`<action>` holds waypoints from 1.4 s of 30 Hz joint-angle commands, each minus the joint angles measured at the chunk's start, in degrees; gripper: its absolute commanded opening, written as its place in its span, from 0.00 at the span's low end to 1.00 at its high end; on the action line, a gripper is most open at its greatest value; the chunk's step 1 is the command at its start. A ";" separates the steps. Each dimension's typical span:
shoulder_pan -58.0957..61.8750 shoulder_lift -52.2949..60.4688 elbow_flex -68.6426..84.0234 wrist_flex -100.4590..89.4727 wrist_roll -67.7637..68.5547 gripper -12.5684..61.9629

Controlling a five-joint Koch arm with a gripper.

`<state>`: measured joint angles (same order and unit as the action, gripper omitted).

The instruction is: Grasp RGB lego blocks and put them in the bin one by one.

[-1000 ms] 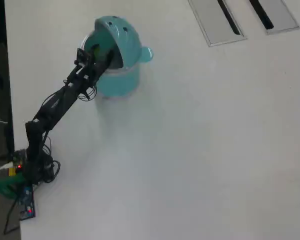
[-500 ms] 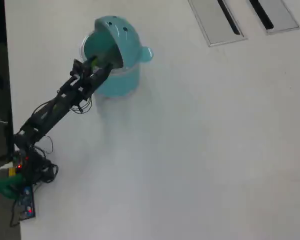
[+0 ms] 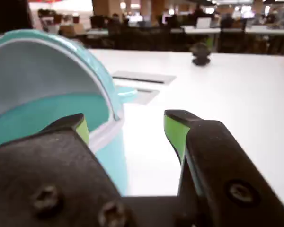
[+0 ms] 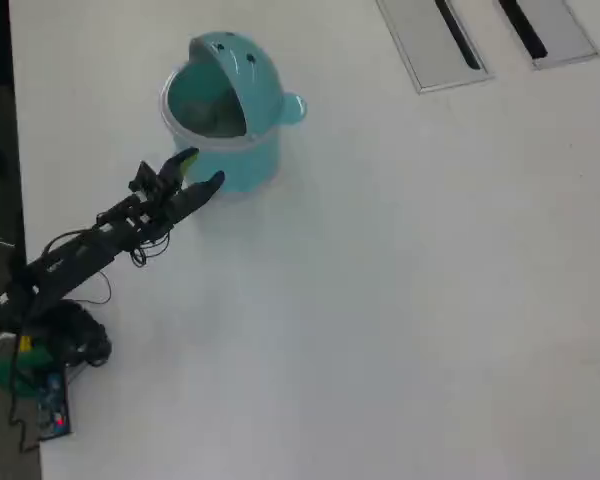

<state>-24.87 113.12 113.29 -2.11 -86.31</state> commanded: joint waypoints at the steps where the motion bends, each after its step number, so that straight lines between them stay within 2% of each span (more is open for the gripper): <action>1: 1.76 3.52 -1.49 -4.04 3.69 0.56; 13: 13.54 12.92 13.45 -9.32 21.88 0.56; 26: 16.88 21.01 29.27 -20.83 35.68 0.56; 32: 21.71 21.71 35.33 -25.66 44.47 0.56; 42: 22.15 22.41 50.45 -35.95 52.21 0.56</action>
<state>-2.72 131.22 165.23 -31.29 -34.54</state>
